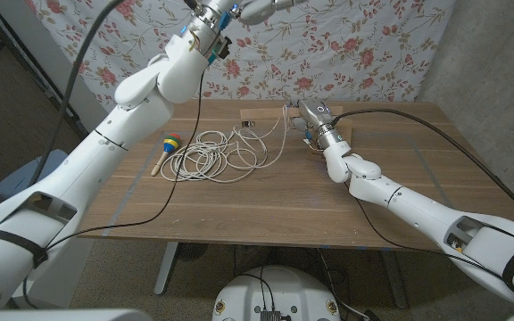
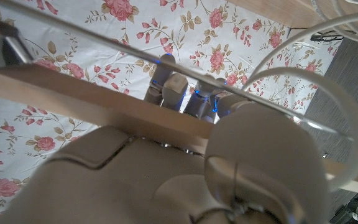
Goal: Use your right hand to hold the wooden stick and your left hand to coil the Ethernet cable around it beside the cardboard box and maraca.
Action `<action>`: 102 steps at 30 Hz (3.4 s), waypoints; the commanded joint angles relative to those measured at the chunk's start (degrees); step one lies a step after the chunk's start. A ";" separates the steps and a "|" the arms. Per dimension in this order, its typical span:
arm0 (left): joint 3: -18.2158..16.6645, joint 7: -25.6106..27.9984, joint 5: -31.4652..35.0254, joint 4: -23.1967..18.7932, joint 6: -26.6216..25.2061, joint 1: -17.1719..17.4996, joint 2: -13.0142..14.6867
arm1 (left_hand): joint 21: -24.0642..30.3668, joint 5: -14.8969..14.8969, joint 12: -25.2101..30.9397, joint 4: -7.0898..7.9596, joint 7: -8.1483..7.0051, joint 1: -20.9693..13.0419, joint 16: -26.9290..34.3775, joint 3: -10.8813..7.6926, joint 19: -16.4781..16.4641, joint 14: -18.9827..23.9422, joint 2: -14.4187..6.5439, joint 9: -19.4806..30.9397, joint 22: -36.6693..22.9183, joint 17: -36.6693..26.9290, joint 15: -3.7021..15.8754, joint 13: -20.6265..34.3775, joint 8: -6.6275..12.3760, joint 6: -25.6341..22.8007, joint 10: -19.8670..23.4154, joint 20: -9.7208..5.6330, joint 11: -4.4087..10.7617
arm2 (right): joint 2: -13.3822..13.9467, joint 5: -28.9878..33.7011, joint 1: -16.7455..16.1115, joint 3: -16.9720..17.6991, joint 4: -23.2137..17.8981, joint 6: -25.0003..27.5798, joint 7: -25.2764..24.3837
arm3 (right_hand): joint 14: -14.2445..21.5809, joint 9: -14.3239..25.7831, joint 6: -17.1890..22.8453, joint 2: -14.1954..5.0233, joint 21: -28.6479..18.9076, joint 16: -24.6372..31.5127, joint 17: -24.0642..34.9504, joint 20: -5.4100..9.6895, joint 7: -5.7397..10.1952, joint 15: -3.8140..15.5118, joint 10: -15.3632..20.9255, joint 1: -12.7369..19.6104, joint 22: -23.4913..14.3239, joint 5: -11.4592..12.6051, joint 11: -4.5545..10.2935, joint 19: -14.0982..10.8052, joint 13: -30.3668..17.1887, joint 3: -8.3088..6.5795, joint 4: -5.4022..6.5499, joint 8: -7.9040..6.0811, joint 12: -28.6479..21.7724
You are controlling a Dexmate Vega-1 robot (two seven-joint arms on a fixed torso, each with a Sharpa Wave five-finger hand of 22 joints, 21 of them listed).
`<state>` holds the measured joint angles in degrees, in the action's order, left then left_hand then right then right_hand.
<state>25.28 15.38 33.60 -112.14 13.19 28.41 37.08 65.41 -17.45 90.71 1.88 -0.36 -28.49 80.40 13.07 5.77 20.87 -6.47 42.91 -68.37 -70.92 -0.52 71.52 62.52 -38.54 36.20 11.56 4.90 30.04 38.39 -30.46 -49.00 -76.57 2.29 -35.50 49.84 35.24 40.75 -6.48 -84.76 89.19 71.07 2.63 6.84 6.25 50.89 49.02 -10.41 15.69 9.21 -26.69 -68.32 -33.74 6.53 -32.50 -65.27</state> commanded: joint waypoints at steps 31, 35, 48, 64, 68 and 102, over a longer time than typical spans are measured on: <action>-3.97 0.87 -8.19 -2.27 -2.63 5.30 -0.83 | -2.32 3.07 -15.11 -1.41 1.04 -2.07 -15.82 -1.71 1.18 -7.49 -1.27 -11.82 13.41 16.61 0.44 -13.73 -6.17 12.12 -18.84 0.17 -0.91 | 4.84 -5.09 2.03 3.94 -7.85 13.09 20.87 | -0.69 0.08 1.61 -3.04 0.69 -0.37 0.09 6.86 -0.95 5.80 -0.49 -1.79 -0.01 0.63 -0.48 0.27 0.35 -0.43 0.32 -1.93 0.15; -5.41 -2.37 -15.20 -2.58 -3.61 6.26 -0.91 | -6.93 4.57 -22.21 -1.19 -0.81 -1.70 -22.16 -2.23 -2.21 -7.44 -1.46 -18.19 22.50 24.82 0.29 -22.22 -12.47 15.80 -20.27 0.18 -2.03 | 5.26 -5.52 3.40 3.40 -7.51 15.02 24.81 | -0.92 0.04 1.65 -3.06 0.79 -0.41 0.07 6.83 -1.17 5.81 -0.48 -1.78 -0.02 0.74 -0.60 0.30 0.67 -0.43 0.34 -1.97 0.35; -10.44 -19.79 -49.51 -1.58 -18.21 5.50 0.60 | -18.94 6.63 -47.33 -0.01 -4.99 2.88 -45.14 -4.89 2.27 -18.73 -1.77 -32.47 43.29 48.07 -6.16 -45.23 -37.51 38.07 -39.05 0.56 -8.84 | 6.76 -6.93 6.96 1.19 -5.66 20.13 35.44 | -3.10 -0.31 0.99 -2.57 3.19 -0.97 -0.02 6.84 -0.16 5.74 -1.20 -2.32 0.50 1.54 -1.15 1.28 5.37 -0.42 1.08 -1.60 3.84; -9.54 -21.61 -63.14 3.35 -19.34 3.44 3.71 | -20.67 6.37 -51.03 0.59 -3.96 4.15 -47.81 -5.29 5.10 -21.23 -1.87 -32.44 45.23 50.39 -7.48 -47.97 -40.32 40.15 -41.38 0.58 -10.34 | 8.46 -5.61 10.22 -2.33 -4.95 27.39 44.35 | -9.74 -3.85 -1.02 -3.39 8.86 -10.20 -5.47 7.64 -1.26 6.04 -4.96 -2.11 0.35 2.78 -2.24 2.55 18.40 -1.60 0.94 3.02 11.40; -9.19 -21.41 -64.18 3.75 -18.64 3.34 4.31 | -20.85 6.32 -51.37 0.75 -3.93 4.48 -48.03 -5.21 5.39 -21.37 -1.76 -32.43 45.43 50.61 -7.46 -48.26 -40.58 40.23 -41.48 0.59 -10.43 | 8.58 -3.60 11.52 -4.08 -5.19 29.87 46.94 | -7.39 -6.89 -3.75 -3.65 10.06 -29.82 -22.27 8.35 1.03 6.43 -12.05 2.79 0.01 1.48 -0.93 5.48 27.09 -3.82 -4.15 8.81 16.11; -7.29 -21.84 -67.10 4.42 -18.25 1.77 7.48 | -21.45 5.84 -53.51 1.40 -3.63 6.10 -49.25 -4.57 6.60 -21.88 -0.83 -32.37 46.25 51.93 -7.19 -49.92 -42.36 41.04 -42.31 0.59 -10.57 | 9.18 0.68 23.08 -9.47 -7.62 40.76 76.23 | -47.09 -21.23 -26.95 17.03 31.77 -73.74 -48.96 0.06 4.77 2.65 -44.82 -2.30 0.79 10.28 -2.17 26.26 50.63 19.43 -11.11 21.27 50.05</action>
<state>17.56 -6.18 -32.82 -107.98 -4.75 30.65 43.91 44.07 -11.28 37.37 3.01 -3.87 -22.85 31.50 8.17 9.54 -0.82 -7.34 10.40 -22.04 -18.90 -7.48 21.51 20.32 2.09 -5.71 11.86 -5.64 39.31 41.80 -11.91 -58.82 -85.20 42.40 30.69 3.00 14.10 13.59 10.17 -53.29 15.67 22.16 1.91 11.87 2.07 6.33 46.60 -9.60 25.29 7.07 -0.98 -17.80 -14.93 -4.52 -10.80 -15.46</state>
